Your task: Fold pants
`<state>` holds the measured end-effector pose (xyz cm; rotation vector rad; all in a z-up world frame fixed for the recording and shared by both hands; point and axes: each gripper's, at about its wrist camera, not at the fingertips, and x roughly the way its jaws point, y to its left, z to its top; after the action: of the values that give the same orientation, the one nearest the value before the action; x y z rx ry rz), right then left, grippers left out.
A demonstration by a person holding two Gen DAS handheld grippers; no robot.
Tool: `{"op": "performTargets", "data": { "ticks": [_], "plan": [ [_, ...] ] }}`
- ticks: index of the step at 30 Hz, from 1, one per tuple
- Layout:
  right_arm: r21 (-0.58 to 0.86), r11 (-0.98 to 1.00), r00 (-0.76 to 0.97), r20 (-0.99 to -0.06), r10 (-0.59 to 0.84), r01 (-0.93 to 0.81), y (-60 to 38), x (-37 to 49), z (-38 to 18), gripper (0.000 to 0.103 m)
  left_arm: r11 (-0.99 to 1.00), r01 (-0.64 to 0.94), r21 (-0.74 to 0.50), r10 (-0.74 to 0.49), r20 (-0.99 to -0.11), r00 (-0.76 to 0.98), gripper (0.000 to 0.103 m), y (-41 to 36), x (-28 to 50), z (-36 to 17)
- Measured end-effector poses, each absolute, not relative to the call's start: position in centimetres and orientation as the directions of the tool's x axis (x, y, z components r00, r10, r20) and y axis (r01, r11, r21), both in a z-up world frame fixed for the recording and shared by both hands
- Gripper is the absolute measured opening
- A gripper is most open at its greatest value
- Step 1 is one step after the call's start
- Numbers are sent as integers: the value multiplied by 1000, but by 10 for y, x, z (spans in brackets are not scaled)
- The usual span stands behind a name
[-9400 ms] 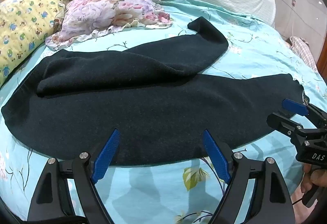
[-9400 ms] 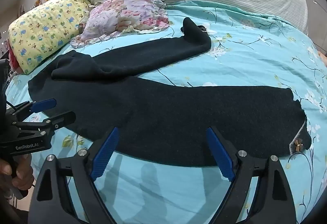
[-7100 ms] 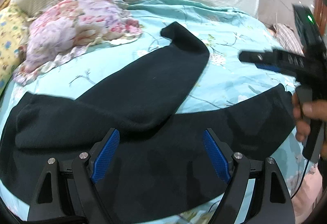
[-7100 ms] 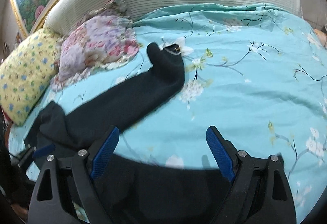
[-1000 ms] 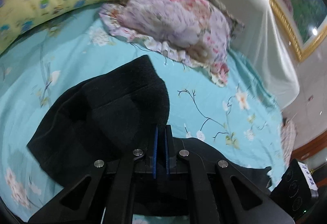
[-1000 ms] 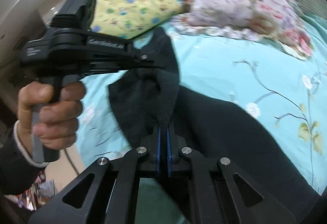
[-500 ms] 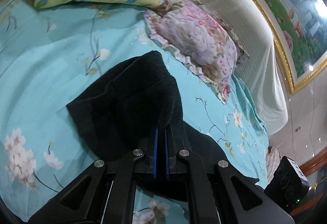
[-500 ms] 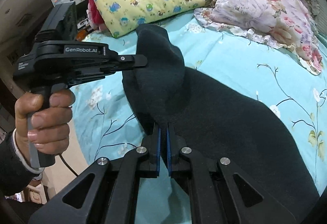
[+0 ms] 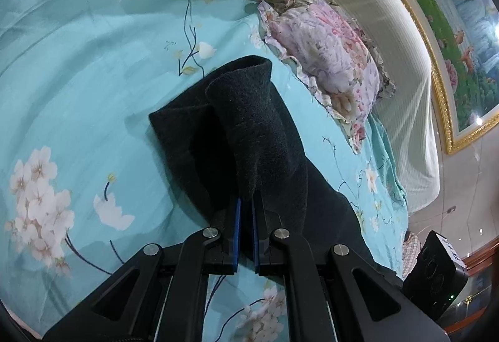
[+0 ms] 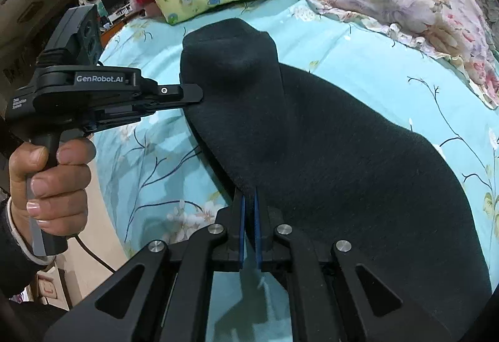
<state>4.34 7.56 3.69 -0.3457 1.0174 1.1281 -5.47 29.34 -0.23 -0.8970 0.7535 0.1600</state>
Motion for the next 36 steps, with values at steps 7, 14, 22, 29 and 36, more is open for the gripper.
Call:
{"op": "performTargets", "data": {
  "ticks": [7,14,22,29,36],
  "plan": [
    [217,433,72,-826,560,-875,79,40,35,6,643,-431,-633,-170,-666,726,6,292,-59,-4],
    [235,463,71,-830,553,-855,78,41,35,12,648,-455,-611,-144,-684,715,25,294,-68,-1],
    [334,502,61,-784,618,-798,56,51,53,45,639,-489,-594,-103,-696,711,50,305,-77,11],
    [375,548,91,-760,644,-748,34,67,66,45,632,-514,-579,-98,-718,689,60,308,-67,12],
    [390,616,149,-752,642,-684,6,96,67,45,625,-553,-551,-91,-755,649,65,315,-49,5]
  ]
}}
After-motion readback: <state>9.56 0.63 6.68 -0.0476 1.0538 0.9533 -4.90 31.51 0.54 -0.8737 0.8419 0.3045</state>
